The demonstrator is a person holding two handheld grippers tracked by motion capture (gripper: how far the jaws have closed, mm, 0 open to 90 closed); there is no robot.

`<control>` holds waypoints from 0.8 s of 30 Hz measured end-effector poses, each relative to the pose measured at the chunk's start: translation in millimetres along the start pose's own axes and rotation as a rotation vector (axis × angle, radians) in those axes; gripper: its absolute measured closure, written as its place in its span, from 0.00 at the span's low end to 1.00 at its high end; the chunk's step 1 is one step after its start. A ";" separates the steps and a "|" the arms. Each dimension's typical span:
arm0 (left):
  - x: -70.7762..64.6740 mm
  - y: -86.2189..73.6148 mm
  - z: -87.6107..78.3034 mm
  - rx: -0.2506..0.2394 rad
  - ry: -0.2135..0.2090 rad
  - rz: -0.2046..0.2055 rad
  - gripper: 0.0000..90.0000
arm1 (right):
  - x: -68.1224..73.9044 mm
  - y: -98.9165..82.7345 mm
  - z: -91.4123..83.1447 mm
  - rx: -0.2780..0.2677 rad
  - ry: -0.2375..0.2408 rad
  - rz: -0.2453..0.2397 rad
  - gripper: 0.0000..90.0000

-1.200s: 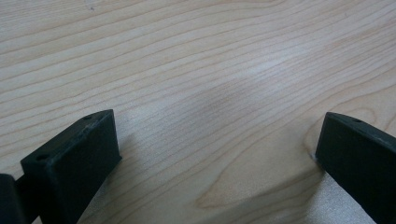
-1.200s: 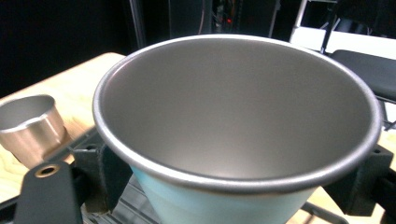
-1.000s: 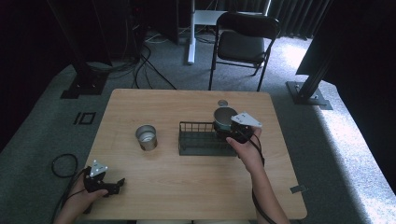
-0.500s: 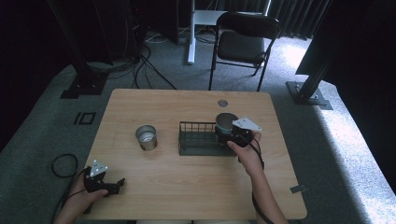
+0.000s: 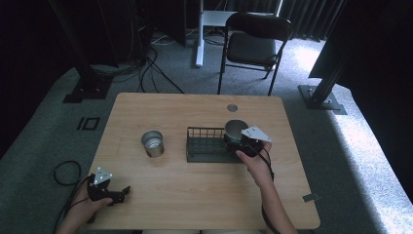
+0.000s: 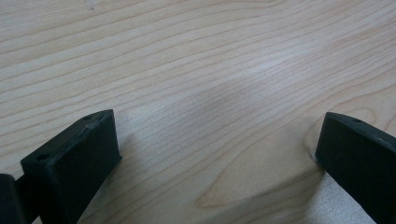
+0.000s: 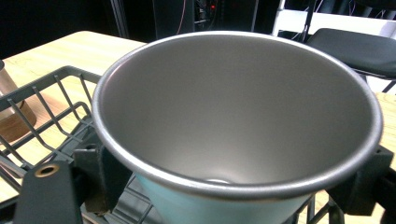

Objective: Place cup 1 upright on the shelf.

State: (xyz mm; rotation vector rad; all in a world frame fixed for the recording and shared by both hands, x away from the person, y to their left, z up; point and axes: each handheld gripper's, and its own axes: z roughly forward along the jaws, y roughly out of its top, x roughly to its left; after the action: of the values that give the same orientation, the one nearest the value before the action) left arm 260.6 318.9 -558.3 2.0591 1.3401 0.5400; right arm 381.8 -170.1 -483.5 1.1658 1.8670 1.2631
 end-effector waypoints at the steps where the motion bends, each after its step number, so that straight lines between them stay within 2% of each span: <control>1: 0.0 0.0 0.0 0.000 0.000 0.000 0.00 | -0.2 -0.2 -0.1 -0.002 0.000 0.000 0.16; 11: 0.0 0.0 0.0 0.000 0.000 0.000 0.00 | -3.9 -0.4 -1.9 0.002 0.026 0.005 0.14; 14: 0.0 0.0 0.0 0.000 0.000 0.000 0.00 | -3.3 0.2 -6.4 0.010 0.040 0.032 0.14; 24: 0.0 0.0 0.0 0.000 0.000 0.000 0.00 | -5.4 -2.6 -14.8 0.015 0.034 0.015 0.13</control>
State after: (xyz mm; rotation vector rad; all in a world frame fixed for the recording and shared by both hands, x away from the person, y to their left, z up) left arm 260.6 318.9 -558.3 2.0590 1.3398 0.5399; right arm 370.9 -181.3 -480.4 1.1748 1.8984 1.2862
